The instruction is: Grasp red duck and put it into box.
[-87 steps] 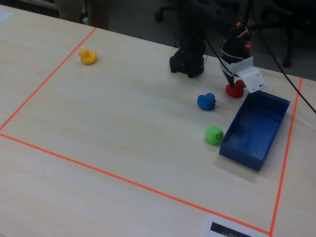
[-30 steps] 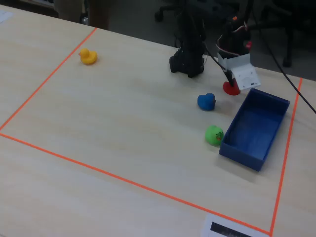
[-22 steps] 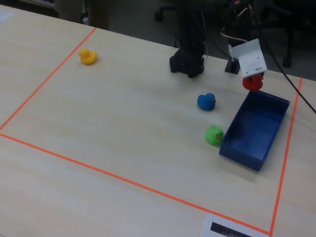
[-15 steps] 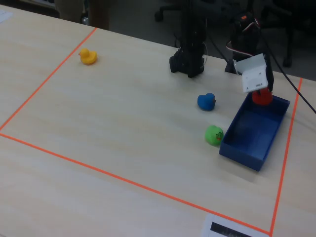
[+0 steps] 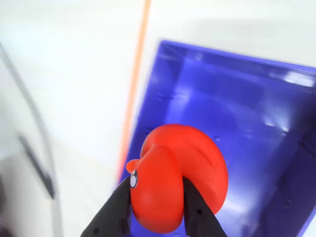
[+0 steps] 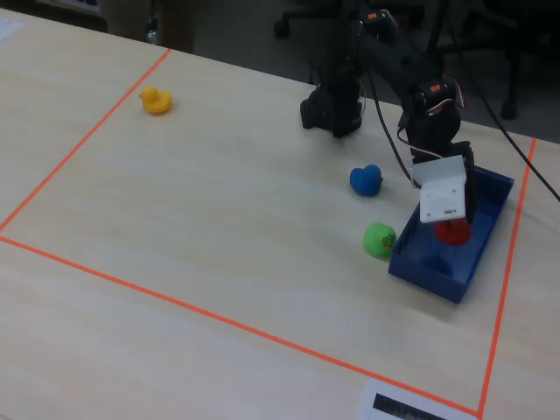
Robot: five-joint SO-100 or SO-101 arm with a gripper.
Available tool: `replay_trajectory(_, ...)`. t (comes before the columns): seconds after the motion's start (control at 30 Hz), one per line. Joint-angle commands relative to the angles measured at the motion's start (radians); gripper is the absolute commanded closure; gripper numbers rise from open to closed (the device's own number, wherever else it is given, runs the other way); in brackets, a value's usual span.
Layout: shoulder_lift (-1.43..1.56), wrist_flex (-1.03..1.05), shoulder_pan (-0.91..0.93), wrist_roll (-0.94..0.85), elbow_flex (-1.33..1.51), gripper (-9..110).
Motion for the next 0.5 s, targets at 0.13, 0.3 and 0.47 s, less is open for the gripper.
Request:
replay_trajectory(0.13,0.005,0.069,0.015,-0.052,-0.038,71)
replay_trajectory(0.3,0.074,0.17,0.054,-0.058,-0.115,78)
replay_trajectory(0.47,0.259,0.215,0.137,-0.144,-0.089,101)
